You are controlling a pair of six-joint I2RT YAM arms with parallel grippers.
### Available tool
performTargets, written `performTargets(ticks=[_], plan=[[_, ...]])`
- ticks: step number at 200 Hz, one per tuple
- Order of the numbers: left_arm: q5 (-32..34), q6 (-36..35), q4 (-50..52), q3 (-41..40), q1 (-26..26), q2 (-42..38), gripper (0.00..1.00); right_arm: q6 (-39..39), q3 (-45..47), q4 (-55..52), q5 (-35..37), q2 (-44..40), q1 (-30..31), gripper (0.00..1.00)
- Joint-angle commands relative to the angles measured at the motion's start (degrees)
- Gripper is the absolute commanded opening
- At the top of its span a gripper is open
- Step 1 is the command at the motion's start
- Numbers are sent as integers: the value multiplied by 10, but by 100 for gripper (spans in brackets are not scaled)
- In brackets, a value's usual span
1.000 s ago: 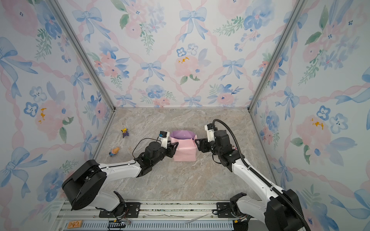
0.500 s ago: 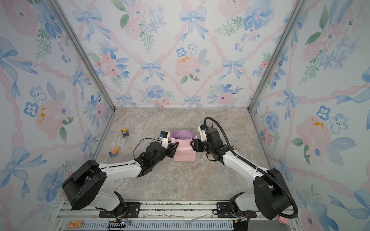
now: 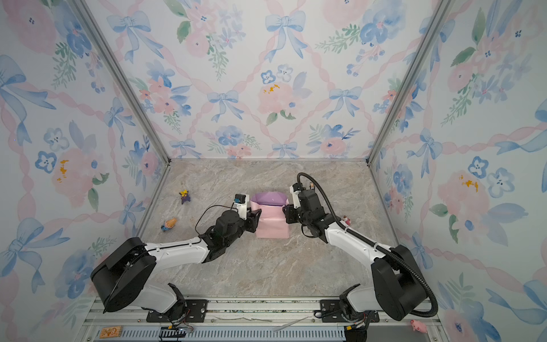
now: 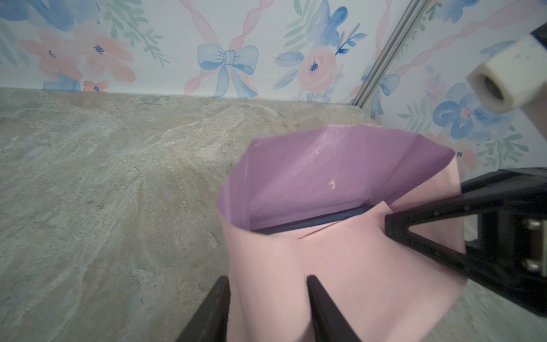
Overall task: Wrap a gift box in wrapping paper
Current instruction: Fold the wrapping paper for the gift box.
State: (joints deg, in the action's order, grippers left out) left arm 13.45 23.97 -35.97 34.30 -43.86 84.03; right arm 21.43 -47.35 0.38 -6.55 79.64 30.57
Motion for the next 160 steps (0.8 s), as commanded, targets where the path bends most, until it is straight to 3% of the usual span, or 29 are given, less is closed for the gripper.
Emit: performTargets(ticks=[1, 40, 50, 67, 129, 160], plan=[[20, 4, 33, -1, 6, -2, 38, -10, 9, -24, 31, 12, 7, 23], [15, 1, 32, 10, 1, 4, 23, -10, 7, -22, 36, 12, 16, 21], [18, 0, 33, 12, 1, 2, 24, -11, 7, -24, 39, 11, 18, 21], [27, 0, 33, 9, 2, -8, 35, -15, 7, -28, 43, 11, 18, 21], [13, 9, 33, 6, 25, -26, 38, -17, 7, -30, 41, 10, 17, 20], [1, 15, 32, 11, 26, -17, 35, -17, 9, -29, 38, 9, 18, 20]])
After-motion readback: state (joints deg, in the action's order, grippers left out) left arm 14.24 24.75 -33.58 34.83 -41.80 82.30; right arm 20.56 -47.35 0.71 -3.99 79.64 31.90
